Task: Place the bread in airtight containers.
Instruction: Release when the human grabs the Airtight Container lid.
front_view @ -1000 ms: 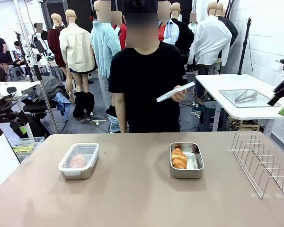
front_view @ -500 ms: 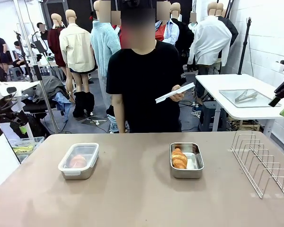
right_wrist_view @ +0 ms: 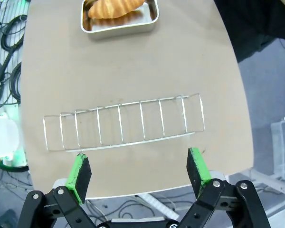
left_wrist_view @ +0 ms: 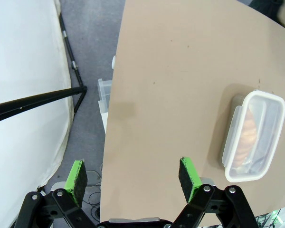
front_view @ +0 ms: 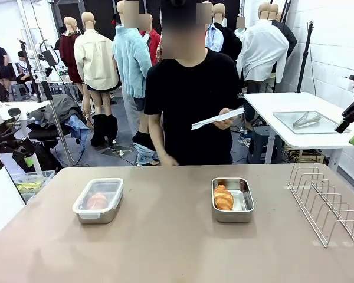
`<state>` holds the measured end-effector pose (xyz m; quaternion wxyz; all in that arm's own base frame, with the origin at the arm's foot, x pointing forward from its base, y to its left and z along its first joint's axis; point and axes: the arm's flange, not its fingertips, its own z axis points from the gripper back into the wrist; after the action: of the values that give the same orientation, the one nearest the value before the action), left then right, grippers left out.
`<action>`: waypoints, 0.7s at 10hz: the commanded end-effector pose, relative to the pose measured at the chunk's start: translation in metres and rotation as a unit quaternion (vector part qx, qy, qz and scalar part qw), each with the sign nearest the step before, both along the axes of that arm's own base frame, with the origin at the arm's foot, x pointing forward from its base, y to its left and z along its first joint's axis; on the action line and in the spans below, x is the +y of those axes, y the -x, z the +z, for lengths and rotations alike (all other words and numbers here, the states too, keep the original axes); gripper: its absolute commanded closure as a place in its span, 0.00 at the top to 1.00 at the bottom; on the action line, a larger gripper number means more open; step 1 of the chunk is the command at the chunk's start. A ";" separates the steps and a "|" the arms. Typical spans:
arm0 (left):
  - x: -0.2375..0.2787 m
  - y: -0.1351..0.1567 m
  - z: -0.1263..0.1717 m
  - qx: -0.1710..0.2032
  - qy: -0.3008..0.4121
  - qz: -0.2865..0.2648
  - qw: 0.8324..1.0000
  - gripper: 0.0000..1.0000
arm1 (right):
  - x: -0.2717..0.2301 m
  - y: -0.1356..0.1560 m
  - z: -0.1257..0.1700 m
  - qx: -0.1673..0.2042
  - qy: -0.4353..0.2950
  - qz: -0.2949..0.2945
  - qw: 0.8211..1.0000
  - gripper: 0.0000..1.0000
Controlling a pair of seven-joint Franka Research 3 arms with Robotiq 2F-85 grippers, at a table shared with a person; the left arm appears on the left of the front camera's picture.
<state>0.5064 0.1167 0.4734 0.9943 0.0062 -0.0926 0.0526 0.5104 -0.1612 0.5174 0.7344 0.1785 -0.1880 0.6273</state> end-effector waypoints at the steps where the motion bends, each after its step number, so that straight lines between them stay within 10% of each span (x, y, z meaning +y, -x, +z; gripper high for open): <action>1: 0.001 0.001 0.001 0.001 0.000 0.001 1.000 1.00 | -0.001 0.000 0.001 0.002 0.001 0.009 1.000 1.00; 7: 0.001 0.001 0.001 0.001 0.000 0.001 1.000 1.00 | -0.001 0.000 0.001 0.002 0.001 0.009 1.000 1.00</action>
<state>0.5064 0.1167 0.4734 0.9943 0.0062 -0.0926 0.0526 0.5104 -0.1612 0.5174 0.7343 0.1785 -0.1880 0.6273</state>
